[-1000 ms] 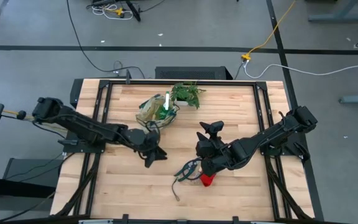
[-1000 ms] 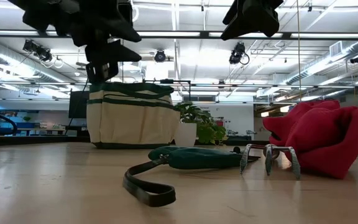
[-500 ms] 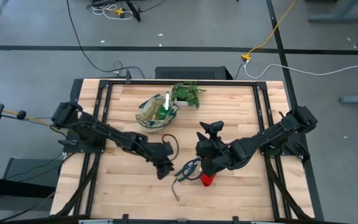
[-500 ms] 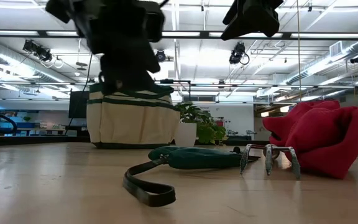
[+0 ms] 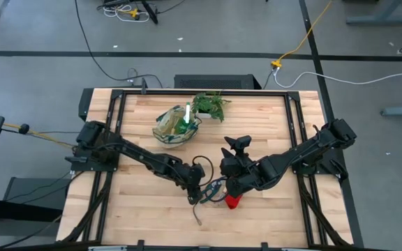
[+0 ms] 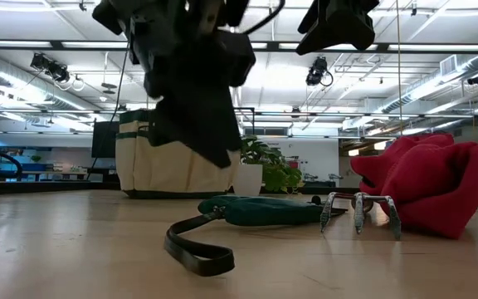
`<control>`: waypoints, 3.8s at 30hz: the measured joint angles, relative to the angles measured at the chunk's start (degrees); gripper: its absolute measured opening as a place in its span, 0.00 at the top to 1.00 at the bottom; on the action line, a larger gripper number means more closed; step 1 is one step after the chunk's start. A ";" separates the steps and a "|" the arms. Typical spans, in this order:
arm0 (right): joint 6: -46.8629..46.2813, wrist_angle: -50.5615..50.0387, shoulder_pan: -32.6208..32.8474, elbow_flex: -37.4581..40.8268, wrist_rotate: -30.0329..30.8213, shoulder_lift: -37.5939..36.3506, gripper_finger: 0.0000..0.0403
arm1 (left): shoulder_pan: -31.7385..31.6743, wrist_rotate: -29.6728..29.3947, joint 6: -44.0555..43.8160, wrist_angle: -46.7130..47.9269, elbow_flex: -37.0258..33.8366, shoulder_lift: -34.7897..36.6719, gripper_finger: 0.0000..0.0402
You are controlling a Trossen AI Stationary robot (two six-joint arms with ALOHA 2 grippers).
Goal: Pick & Place Garden tools in Gardening bag
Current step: Put the green shear scissors into the gardening bag
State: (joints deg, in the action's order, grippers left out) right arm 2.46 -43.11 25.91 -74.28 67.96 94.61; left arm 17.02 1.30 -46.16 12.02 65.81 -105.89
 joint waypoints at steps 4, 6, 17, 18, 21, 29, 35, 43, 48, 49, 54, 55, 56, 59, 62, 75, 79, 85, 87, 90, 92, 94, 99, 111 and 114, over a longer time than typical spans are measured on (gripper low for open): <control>0.00 0.00 0.00 0.00 0.11 0.00 0.35 | 0.00 -0.32 -0.56 1.21 1.79 -2.80 0.66; -0.06 -0.22 0.00 0.00 0.19 -0.02 0.35 | 0.00 -0.20 -0.71 2.87 3.08 -3.99 0.66; -0.97 -1.86 -0.09 0.00 0.29 -0.02 0.35 | 0.00 -0.86 -3.81 2.79 3.29 -4.59 0.66; -0.96 -1.88 -0.09 0.00 0.25 -0.02 0.35 | -0.02 -0.21 -4.58 2.84 3.29 -4.59 0.66; -0.96 -1.86 -0.09 0.00 0.11 -0.02 0.35 | -0.22 2.65 -6.99 2.62 3.29 -4.59 0.66; -1.62 -1.77 -0.09 0.00 0.09 -0.02 0.35 | -0.35 3.52 -8.32 2.92 3.29 -4.58 0.66; -1.65 -1.75 -0.09 0.00 0.09 -0.02 0.35 | -0.72 3.18 -8.25 5.38 3.27 -5.03 0.66; -2.06 -1.84 -0.09 0.00 0.09 -0.02 0.35 | -0.83 5.84 -7.44 1.04 3.25 -6.38 0.66; -2.05 -1.86 -0.09 -0.02 0.07 -0.02 0.35 | -0.83 6.36 -7.21 0.97 3.25 -6.36 0.66; -2.05 -1.86 -0.09 -0.02 0.07 -0.02 0.35 | -0.83 6.37 -7.23 1.10 3.25 -6.36 0.66; -2.03 -1.87 -0.09 -0.02 0.07 -0.02 0.35 | -0.83 5.62 -7.23 0.32 3.25 -6.36 0.66; -2.03 -1.87 -0.09 -0.01 0.07 -0.02 0.35 | -0.83 5.62 -7.23 0.26 3.25 -6.36 0.66; -2.03 -1.86 -0.09 -0.01 0.07 -0.02 0.35 | -0.83 5.66 -7.25 -0.18 3.25 -6.63 0.66; -2.03 -1.88 -0.09 -0.02 0.07 -0.02 0.35 | -0.83 6.48 -7.29 -2.14 3.25 -7.94 0.66; -2.03 -1.88 -0.09 -0.02 0.07 -0.02 0.35 | -0.83 7.50 -8.15 -3.81 3.33 -9.53 0.66; -2.02 -1.88 -0.11 -0.02 -0.07 -0.02 0.35 | -0.86 8.99 -7.23 -6.04 3.42 -10.97 0.67; -2.01 -1.88 -0.09 -0.02 -0.07 -0.02 0.35 | -1.04 8.98 -8.09 -3.88 3.48 -10.99 0.75; -2.05 -1.86 -0.10 -0.02 -0.07 -0.02 0.35 | -1.22 9.53 -7.40 -2.93 3.40 -10.95 0.90; -2.05 -1.87 -0.09 -0.02 -0.07 -0.02 0.35 | -1.22 9.48 -7.27 -2.85 3.36 -10.97 0.90; -2.06 -1.88 -0.09 -0.02 -0.08 -0.02 0.35 | -1.50 9.58 -7.16 -2.76 3.36 -10.93 0.90; -2.08 -1.88 -0.09 -0.02 -0.09 -0.02 0.35 | -1.60 9.77 -6.72 -2.68 3.29 -10.35 0.90; -2.12 -1.88 -0.11 -0.02 -0.09 -0.02 0.35 | -1.73 9.11 -5.84 -2.64 3.26 -9.79 0.90; -2.19 -1.89 -0.10 -0.02 -0.09 -0.02 0.35 | -1.75 7.63 -5.42 0.90 3.10 -7.55 0.97; -2.05 -2.08 -0.10 -0.07 -0.08 -0.02 0.35 | -1.72 3.89 -4.12 6.00 3.03 -1.66 1.00; -2.03 -2.10 -0.10 -0.07 -0.07 -0.02 0.35 | -1.52 6.11 -4.10 2.81 3.14 -1.25 0.98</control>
State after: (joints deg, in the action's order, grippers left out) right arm 0.43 -45.21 25.81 -74.35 67.90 94.59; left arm 15.49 7.41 -50.26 14.83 68.95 -107.13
